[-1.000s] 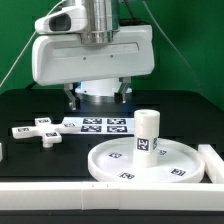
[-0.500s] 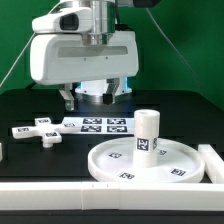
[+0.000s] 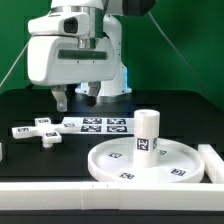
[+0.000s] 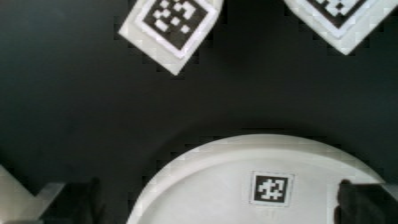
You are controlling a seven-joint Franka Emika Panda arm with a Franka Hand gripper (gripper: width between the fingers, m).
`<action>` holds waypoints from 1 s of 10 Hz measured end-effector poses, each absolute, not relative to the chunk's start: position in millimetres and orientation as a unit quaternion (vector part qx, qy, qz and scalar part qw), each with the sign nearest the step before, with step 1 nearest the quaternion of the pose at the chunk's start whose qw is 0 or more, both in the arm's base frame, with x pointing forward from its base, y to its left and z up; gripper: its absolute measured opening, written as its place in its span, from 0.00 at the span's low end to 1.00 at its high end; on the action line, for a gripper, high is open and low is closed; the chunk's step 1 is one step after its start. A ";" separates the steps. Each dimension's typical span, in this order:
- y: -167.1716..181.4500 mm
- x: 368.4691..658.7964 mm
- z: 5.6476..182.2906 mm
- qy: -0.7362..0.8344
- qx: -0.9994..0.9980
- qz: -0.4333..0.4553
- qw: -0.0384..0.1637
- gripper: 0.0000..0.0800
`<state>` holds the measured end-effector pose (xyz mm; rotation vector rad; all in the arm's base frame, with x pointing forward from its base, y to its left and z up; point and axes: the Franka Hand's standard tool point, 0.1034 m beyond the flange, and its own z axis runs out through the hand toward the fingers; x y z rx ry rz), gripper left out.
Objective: Assemble round table
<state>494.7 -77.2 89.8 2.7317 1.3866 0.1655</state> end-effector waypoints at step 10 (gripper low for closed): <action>-119.7 453.9 67.7 0.478 0.878 0.018 0.018 0.81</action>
Offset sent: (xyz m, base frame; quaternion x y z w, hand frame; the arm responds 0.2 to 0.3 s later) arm 0.0000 0.0000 0.0000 0.0000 0.0000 0.0000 1.0000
